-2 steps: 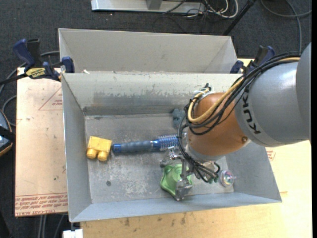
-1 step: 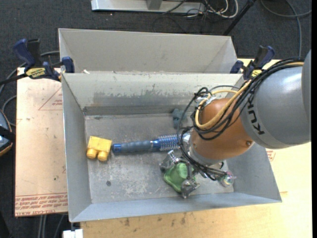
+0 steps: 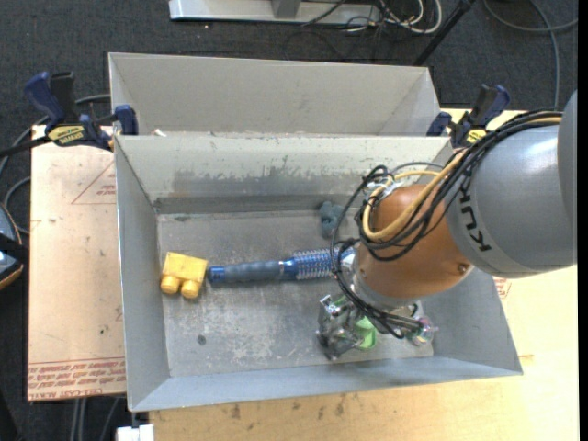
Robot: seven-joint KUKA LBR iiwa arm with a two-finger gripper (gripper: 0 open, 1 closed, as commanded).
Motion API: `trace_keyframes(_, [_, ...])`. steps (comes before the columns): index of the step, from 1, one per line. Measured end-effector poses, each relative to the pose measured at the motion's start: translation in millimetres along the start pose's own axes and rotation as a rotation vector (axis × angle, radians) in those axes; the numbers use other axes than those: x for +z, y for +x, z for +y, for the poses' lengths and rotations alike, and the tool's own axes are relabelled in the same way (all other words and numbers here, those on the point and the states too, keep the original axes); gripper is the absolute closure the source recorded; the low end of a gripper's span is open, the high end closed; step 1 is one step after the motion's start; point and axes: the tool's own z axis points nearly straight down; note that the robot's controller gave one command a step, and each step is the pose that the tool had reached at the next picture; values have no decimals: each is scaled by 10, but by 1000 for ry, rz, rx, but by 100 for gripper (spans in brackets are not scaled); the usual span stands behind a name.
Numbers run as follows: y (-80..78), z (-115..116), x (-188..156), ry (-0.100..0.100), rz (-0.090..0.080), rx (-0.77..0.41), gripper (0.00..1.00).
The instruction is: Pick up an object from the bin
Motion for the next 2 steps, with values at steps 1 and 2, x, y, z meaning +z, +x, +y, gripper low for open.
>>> trace_keyframes(1, [-70,-67,-764,1,0,-55,100])
trace_keyframes(2, [-52,-54,-722,-4,6,-54,0])
